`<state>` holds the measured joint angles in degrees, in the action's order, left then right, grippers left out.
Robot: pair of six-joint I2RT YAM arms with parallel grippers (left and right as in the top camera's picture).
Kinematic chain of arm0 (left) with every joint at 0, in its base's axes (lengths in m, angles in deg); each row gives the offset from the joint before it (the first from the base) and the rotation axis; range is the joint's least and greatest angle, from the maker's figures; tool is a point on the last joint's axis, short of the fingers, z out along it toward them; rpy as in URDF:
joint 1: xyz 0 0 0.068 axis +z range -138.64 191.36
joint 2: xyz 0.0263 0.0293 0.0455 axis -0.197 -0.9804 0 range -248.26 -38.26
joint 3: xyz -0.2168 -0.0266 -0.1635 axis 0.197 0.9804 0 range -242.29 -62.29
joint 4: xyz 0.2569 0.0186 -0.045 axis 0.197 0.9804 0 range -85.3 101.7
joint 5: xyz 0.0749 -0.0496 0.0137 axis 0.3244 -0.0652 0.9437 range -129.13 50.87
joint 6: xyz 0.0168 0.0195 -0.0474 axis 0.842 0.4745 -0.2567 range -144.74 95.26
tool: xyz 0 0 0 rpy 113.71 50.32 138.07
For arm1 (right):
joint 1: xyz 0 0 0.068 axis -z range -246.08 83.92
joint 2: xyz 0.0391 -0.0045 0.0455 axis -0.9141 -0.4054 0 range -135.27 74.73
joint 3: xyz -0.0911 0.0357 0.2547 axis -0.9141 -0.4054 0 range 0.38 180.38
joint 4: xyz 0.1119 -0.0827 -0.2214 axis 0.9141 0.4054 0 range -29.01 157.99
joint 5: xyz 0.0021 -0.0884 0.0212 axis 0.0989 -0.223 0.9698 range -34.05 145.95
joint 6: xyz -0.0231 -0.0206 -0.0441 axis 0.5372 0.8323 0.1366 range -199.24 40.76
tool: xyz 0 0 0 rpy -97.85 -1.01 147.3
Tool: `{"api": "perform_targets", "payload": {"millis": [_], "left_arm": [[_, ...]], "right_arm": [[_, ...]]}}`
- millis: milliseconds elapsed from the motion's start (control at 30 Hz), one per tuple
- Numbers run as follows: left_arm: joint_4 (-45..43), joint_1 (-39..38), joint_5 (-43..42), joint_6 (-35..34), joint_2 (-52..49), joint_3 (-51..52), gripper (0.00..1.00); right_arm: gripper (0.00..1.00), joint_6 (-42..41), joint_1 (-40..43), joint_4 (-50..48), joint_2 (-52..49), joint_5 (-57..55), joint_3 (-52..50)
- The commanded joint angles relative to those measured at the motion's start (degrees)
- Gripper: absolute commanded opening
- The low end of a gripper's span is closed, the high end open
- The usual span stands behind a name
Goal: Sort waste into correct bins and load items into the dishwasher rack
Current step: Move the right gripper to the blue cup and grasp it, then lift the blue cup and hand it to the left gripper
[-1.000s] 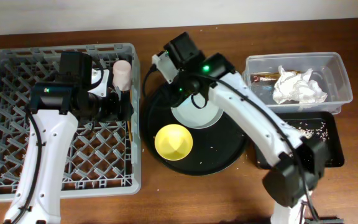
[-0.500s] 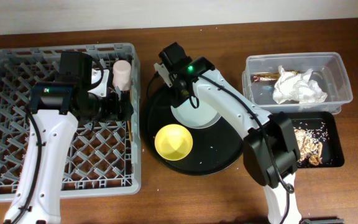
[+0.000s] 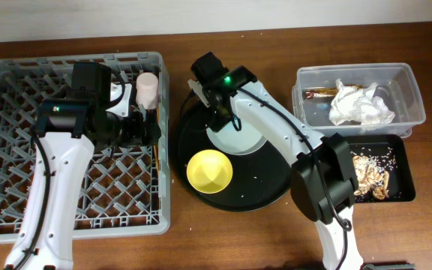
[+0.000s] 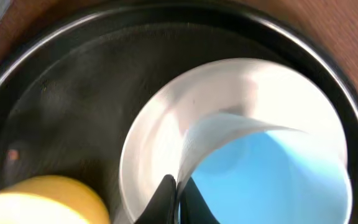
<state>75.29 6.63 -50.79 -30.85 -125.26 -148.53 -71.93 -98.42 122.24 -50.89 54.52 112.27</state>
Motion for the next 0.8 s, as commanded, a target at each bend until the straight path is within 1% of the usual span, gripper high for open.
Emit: {"api": "perform_targets", "payload": {"millis": [0,100,200,333,367,433,467,500,533,567,600,633,700,733,767], "left_arm": [[0.02,0.28,-0.59,-0.55,-0.13,-0.15,0.99],[0.02,0.31,-0.59,-0.55,-0.13,-0.15,0.99],[0.02,0.31,-0.59,-0.55,-0.13,-0.15,0.99],[-0.63,0.31,-0.59,-0.55,-0.13,-0.15,0.99],[-1.14,0.28,-1.22,-0.66,-0.13,-0.15,0.99],[-3.23,0.31,-4.92,-0.74,-0.13,-0.17,0.99],[-4.42,0.31,-8.61,-0.72,-0.11,-0.17,0.99],[-6.45,0.24,-16.87,0.31,-0.11,-0.17,0.99],[-8.28,0.24,-24.50,3.17,-0.11,-0.17,0.99],[-11.04,0.24,-37.51,9.31,-0.11,-0.17,0.99],[-12.85,0.24,-46.90,13.16,-0.11,-0.17,0.99],[-15.85,0.24,-59.10,16.52,-0.11,-0.17,0.99],[-20.90,0.24,-68.65,16.50,-0.09,-0.17,0.99],[-22.97,0.24,-71.41,16.46,-0.07,-0.17,0.99],[-24.74,0.13,-72.11,15.72,-0.07,-0.17,0.99]], "right_arm": [[0.04,-0.28,0.22,4.81,7.41,3.45,8.17],[0.04,-0.28,0.81,12.59,12.20,3.87,13.51],[0.04,-0.26,2.56,16.98,16.85,5.86,14.93],[0.04,1.38,7.23,21.14,22.84,14.95,14.93],[0.04,2.99,10.34,23.65,25.11,19.56,14.93],[0.04,4.59,13.33,25.97,26.60,23.76,14.93],[0.04,6.05,14.91,27.28,27.21,26.51,14.93],[0.04,8.98,17.40,29.49,27.91,31.41,14.93],[0.04,11.17,18.91,30.91,28.17,34.71,14.93],[0.04,15.08,21.07,33.16,28.22,40.50,14.93],[0.04,17.75,22.43,34.69,28.20,44.89,14.91],[0.04,21.14,24.02,36.09,28.09,50.80,14.82],[0.04,21.44,25.51,36.06,28.13,57.48,14.12],[0.04,21.94,25.66,36.06,28.13,60.74,13.94],[0.04,23.54,25.46,36.06,28.09,64.70,13.75]]}}
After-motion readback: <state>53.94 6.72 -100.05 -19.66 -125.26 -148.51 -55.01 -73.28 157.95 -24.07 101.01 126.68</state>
